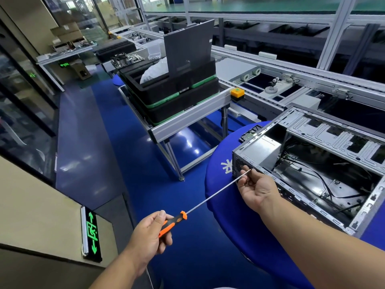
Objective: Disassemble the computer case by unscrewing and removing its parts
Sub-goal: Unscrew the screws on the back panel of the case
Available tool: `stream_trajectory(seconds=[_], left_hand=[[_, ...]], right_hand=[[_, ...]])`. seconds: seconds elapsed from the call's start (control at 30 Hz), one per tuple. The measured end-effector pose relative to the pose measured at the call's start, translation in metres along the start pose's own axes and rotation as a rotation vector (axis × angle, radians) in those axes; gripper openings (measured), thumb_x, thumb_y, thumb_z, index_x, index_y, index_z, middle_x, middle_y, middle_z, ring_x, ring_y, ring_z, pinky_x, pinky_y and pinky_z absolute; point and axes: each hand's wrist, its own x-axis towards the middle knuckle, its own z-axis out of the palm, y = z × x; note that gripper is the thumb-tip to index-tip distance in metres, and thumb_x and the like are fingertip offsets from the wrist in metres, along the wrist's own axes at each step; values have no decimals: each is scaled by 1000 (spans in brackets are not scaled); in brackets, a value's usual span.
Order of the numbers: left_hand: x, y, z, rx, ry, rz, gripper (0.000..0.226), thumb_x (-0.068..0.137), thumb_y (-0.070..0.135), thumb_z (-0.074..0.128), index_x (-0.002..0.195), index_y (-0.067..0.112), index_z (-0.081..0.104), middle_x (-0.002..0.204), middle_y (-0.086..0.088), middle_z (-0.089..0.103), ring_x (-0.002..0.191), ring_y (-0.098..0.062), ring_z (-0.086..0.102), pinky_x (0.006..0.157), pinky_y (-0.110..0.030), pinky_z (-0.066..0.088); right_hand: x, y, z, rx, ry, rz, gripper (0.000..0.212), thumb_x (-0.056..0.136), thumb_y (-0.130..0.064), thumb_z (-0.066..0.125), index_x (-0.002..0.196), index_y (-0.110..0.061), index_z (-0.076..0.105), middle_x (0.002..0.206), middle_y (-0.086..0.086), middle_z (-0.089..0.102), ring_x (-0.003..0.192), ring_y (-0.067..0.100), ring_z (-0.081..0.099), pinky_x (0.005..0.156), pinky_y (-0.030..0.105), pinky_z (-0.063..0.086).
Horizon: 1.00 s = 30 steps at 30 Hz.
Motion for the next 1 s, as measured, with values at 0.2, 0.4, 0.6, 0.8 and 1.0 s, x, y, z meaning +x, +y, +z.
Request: stream_trajectory(seconds=[0.2, 0.4, 0.6, 0.8, 1.0], left_hand=[[0, -1, 0, 6, 19, -11, 46, 109, 49, 43, 106, 14, 72, 73, -19, 69, 53, -19, 54, 51, -26, 47], [0, -2, -1, 10, 22, -14, 47, 109, 48, 43, 106, 12, 72, 72, -18, 68, 54, -20, 54, 50, -26, 47], [3, -5, -7, 8, 3, -4, 46, 108, 51, 42, 100, 20, 75, 73, -19, 68, 55, -21, 52, 51, -27, 46], [6, -12, -23, -20, 9, -19, 46, 105, 58, 46, 97, 24, 77, 73, -19, 67, 53, -20, 49, 48, -27, 42], [9, -17, -37, -50, 26, -27, 47, 100, 60, 50, 98, 22, 77, 72, -17, 66, 52, -19, 50, 46, -26, 42]], right_hand=[[1, 1, 3, 78, 14, 21, 23, 105, -13, 51, 98, -1, 69, 80, 9, 65, 62, 10, 51, 55, 18, 46], [3, 4, 7, 125, 41, 30, 20, 103, -14, 55, 92, -3, 69, 78, 7, 64, 58, 9, 50, 58, 19, 42], [5, 9, 6, 149, 33, 18, 16, 96, -12, 59, 85, -6, 69, 73, 7, 64, 55, 10, 48, 58, 19, 40], [4, 13, -2, 97, 22, 4, 15, 90, -10, 55, 79, -5, 64, 73, 12, 63, 56, 13, 45, 49, 19, 40], [11, 20, -21, -42, 105, -7, 13, 85, -10, 46, 73, -7, 50, 71, 13, 56, 53, 16, 38, 51, 22, 32]])
